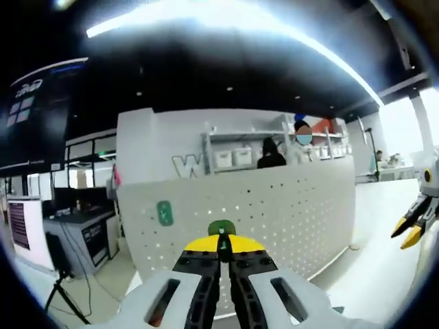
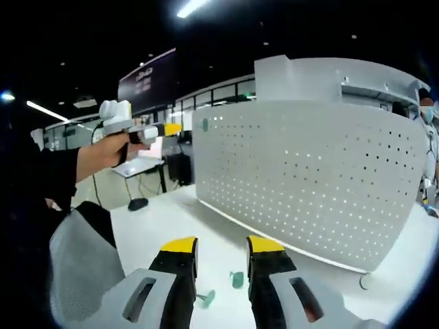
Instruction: Insert the hook assembly into the mounting plate slot until the hook locks in place.
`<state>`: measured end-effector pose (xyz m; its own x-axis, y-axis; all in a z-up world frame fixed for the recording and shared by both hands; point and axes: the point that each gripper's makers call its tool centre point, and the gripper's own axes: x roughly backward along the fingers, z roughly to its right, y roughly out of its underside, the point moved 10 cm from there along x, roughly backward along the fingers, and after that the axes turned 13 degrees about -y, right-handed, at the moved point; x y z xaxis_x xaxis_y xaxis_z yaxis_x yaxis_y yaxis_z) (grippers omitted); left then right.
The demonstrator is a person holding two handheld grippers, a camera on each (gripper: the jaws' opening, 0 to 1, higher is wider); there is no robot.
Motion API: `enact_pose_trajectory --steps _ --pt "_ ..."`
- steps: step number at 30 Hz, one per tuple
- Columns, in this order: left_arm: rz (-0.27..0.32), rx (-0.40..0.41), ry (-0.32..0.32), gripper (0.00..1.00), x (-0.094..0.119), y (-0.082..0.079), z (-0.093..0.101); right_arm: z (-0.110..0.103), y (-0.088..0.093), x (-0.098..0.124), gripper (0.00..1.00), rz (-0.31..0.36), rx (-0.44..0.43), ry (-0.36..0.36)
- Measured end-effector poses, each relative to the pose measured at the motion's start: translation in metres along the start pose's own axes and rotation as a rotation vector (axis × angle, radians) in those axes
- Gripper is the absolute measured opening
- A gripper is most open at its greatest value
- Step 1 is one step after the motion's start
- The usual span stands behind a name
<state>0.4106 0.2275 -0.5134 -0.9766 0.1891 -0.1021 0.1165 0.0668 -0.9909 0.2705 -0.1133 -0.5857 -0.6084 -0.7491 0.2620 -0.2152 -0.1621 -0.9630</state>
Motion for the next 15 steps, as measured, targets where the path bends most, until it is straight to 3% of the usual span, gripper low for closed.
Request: enact_pose_trajectory --steps 10,15 --pt "0.045 -0.003 -0.045 0.03 -0.045 -0.012 0.004 0.002 -0.004 0.003 0.28 0.013 -0.004 0.015" --pt "0.049 -0.017 -0.067 0.03 -0.067 -0.011 0.001 0.002 -0.006 0.005 0.29 0.013 0.003 0.022"
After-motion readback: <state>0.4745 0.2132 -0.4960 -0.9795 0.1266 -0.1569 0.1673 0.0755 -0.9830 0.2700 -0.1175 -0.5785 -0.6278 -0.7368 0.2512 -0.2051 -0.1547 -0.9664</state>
